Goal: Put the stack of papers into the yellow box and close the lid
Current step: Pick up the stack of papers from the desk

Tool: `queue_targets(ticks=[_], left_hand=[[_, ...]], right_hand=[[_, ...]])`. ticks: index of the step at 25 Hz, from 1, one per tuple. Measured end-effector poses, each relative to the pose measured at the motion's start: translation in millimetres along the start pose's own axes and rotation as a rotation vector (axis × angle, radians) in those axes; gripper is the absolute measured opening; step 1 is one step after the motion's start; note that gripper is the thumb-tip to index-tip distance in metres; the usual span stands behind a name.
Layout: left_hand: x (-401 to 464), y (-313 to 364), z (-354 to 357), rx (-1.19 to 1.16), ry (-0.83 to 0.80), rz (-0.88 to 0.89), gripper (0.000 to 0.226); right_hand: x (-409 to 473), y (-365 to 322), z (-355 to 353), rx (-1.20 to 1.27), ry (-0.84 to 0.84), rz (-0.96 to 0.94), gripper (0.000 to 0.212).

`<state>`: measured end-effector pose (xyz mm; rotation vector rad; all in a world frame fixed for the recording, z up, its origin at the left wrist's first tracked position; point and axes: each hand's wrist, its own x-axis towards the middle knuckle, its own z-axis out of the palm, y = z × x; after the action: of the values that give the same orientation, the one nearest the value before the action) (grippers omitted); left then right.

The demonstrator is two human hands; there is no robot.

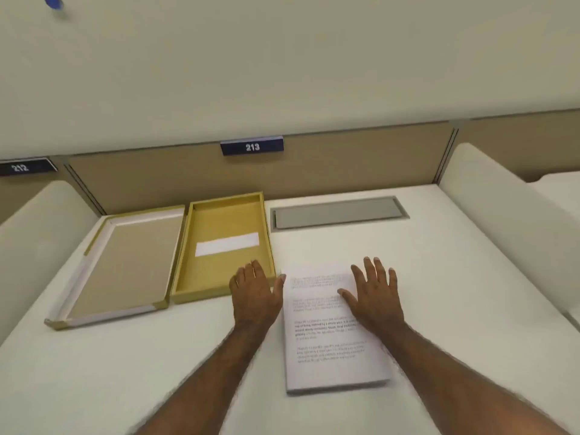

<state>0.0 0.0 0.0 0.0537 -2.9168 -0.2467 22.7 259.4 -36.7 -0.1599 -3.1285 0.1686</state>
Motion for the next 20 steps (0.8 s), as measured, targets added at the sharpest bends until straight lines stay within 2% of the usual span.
queue_targets(ticks=[3,5,8,11,15,16,17,18,19,20], left_hand=[[-25,11,16,-0.074,-0.081,-0.112,0.069],[-41,16,25,-0.133,-0.185,-0.148,0.065],[-53,23,35,-0.351,-0.339,-0.261,0.054],[-52,27,40,-0.484,-0.373,-0.381,0.049],[-40,26,38,-0.55,-0.427,-0.477,0.043],[-40,23,37,-0.558,-0.451,-0.517,0.046],[-40,22,37,-0.572,-0.474,-0.546,0.05],[-40,21,35,-0.593,-0.502,-0.571,0.05],[-39,20,35,-0.617,-0.526,-0.587,0.047],[-36,21,34,-0.652,-0.552,-0.599,0.047]], right_hand=[[-10,6,22,0.027,-0.001,0.061,0.084],[-16,6,25,0.111,0.008,0.126,0.085],[-22,6,21,0.257,-0.011,0.164,0.083],[-27,10,19,0.362,-0.015,0.199,0.075],[-30,23,10,0.656,-0.213,0.356,0.071],[-30,25,7,0.741,-0.259,0.422,0.061],[-31,28,8,0.828,-0.303,0.478,0.039],[-32,30,9,0.913,-0.346,0.499,0.026],[-30,29,6,0.985,-0.376,0.521,0.034],[-25,29,7,1.029,-0.392,0.55,0.031]])
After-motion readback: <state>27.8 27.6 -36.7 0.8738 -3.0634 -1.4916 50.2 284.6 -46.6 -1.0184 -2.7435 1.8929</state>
